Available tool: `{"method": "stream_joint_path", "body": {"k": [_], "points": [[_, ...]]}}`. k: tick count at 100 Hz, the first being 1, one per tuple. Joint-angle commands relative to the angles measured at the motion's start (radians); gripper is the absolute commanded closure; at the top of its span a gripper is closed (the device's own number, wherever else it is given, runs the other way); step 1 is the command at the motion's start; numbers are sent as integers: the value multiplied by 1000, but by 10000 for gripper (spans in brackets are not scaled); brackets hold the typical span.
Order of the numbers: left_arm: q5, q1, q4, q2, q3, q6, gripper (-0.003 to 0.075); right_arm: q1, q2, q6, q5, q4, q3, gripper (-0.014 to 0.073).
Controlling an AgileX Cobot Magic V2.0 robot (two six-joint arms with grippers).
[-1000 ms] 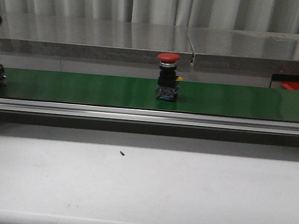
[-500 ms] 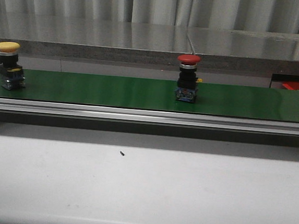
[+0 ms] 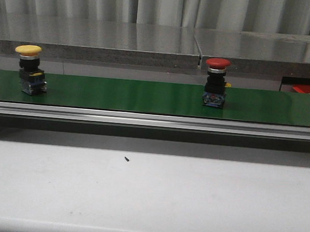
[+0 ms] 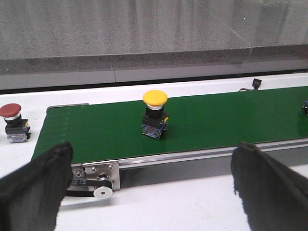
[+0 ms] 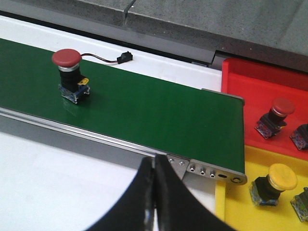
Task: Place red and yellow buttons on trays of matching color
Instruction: 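Lower the yellow button onto the conveyor and open the left gripper, then grasp the red button at the conveyor's end with the right gripper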
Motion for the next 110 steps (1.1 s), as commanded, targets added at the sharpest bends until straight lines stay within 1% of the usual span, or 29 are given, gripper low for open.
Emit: {"method": "stream_joint_path", "body": {"k": [1, 6, 9, 11, 12, 17, 18, 21, 22, 24, 25, 26, 29, 31, 34, 37, 46, 62, 76, 95, 110], "points": [[-86, -9, -46, -48, 0, 3, 185, 1, -1, -6, -68, 19, -26, 648], [-95, -9, -58, -67, 10, 3, 272, 1, -1, -6, -59, 34, -26, 610], [-96, -9, -58, -72, 12, 3, 349, 1, -1, -6, -52, 42, -26, 578], [-96, -9, -58, -75, 12, 3, 382, 1, -1, -6, -47, 46, -26, 549], [-96, -9, -58, -75, 12, 3, 417, 1, -1, -6, -45, 48, -26, 538], [-96, -9, -58, -75, 12, 3, 542, 1, -1, -6, -27, 54, -26, 445], [-96, -9, -58, -75, 12, 3, 561, 1, -1, -6, -24, 55, -26, 414], [-96, -9, -58, -75, 12, 3, 649, 1, -1, -6, -14, 55, -26, 345], [-96, -9, -58, -75, 12, 3, 666, 1, -1, -6, -9, 55, -26, 308], [-97, -9, -58, -75, 12, 3, 731, 1, -1, -6, -3, 57, -26, 270], [-99, -9, -58, -75, 12, 3, 743, 1, -1, -6, -1, 59, -26, 230], [-98, -9, -58, -75, 12, 3, 737, 1, -1, -6, 1, 61, -26, 209], [-99, -9, -58, -75, 12, 3, 738, 1, -1, -6, 7, 68, -26, 108], [-99, -9, -58, -75, 12, 3, 739, 1, -1, -6, 6, 76, -26, 69], [-99, -9, -58, -75, 12, 3, 739, 1, -1, -6, 5, 82, -26, -22], [-99, -9, -58, -75, 12, 3, 739, 1, -1, -6, 1, 85, -26, -82], [-99, -9, -58, -75, 12, 3, 739, 1, 5, -6, -5, 85, -30, -43], [-99, -9, -58, -75, 12, 3, 739, 1, 85, -6, 21, 85, -72, -43], [-99, -9, -58, -75, 12, 3, 739, 1, 242, -6, 53, 88, -154, -43], [-99, -9, -58, -75, 12, 3, 739, 1, 504, -14, 52, 88, -287, -43], [-99, -9, -58, -75, 12, 3, 739, 1, 667, -25, 55, 88, -395, -43]]}}
